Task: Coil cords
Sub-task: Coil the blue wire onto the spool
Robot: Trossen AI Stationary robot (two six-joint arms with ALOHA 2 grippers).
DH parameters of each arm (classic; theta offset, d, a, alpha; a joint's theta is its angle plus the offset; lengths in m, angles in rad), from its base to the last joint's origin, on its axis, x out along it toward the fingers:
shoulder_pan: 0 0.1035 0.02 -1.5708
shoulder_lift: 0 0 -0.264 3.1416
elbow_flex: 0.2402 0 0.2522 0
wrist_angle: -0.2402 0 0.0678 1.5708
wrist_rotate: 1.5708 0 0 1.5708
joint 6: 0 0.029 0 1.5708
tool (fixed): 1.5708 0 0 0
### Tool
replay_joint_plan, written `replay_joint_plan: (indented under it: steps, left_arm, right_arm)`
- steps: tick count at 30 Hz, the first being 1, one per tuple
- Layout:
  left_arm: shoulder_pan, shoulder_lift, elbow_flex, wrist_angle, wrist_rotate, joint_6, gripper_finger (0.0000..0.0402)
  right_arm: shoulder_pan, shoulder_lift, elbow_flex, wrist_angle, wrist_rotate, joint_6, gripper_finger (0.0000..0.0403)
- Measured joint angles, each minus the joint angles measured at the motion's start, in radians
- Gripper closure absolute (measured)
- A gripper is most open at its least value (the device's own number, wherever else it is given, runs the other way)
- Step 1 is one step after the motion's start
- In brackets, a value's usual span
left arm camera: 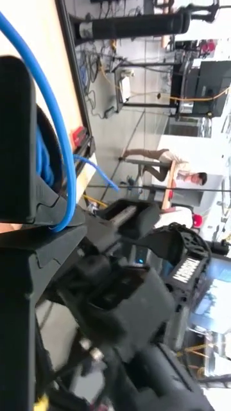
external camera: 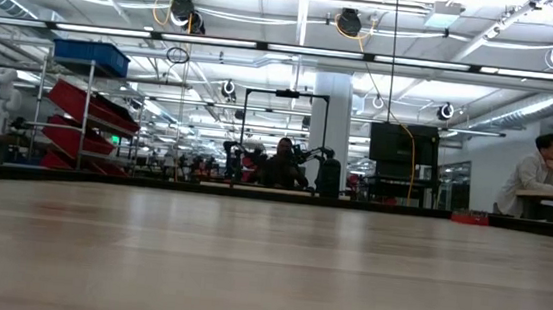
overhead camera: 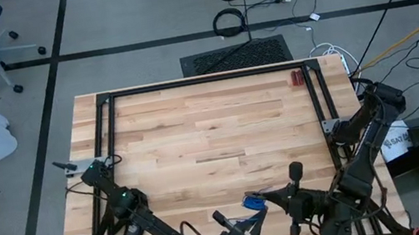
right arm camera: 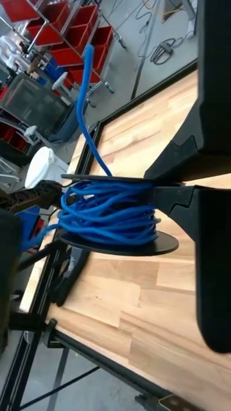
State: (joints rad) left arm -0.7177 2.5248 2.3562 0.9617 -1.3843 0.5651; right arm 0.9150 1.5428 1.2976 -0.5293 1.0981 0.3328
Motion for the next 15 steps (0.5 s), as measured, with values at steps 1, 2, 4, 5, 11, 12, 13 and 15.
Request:
replay_joint_plan:
  steps: [1, 2, 4, 5, 11, 12, 13, 15]
  left_arm:
    - [0.000, 0.000, 0.000, -0.006, -0.009, 0.005, 0.0400]
    - [0.000, 0.000, 0.000, -0.005, -0.015, 0.016, 0.0400]
    - [0.000, -0.003, 0.000, -0.002, -0.021, 0.025, 0.0400]
    - [0.000, -0.005, 0.000, -0.001, -0.022, 0.026, 0.0400]
    - [0.001, -0.005, 0.000, -0.027, -0.027, 0.027, 0.0400]
    - [0.002, -0.005, 0.000, -0.040, -0.027, 0.027, 0.0400]
    - [0.003, -0.005, 0.000, -0.048, -0.030, 0.029, 0.0398]
    - [0.004, -0.004, 0.000, -0.048, -0.035, 0.062, 0.0393]
  right_arm:
    - [0.000, 0.000, 0.000, 0.000, 0.000, 0.001, 0.0403]
    - [0.001, 0.000, 0.000, 0.000, -0.001, 0.003, 0.0403]
    - [0.002, 0.000, 0.000, 0.000, -0.002, 0.004, 0.0403]
    - [0.002, 0.000, 0.000, 0.000, -0.004, 0.004, 0.0403]
    - [0.001, 0.000, 0.000, 0.001, -0.005, 0.019, 0.0403]
    - [0.001, 0.000, 0.000, 0.001, -0.005, 0.019, 0.0403]
    - [0.001, 0.000, 0.000, 0.001, -0.009, 0.022, 0.0403]
    - [0.001, 0.000, 0.000, 0.001, -0.033, 0.023, 0.0403]
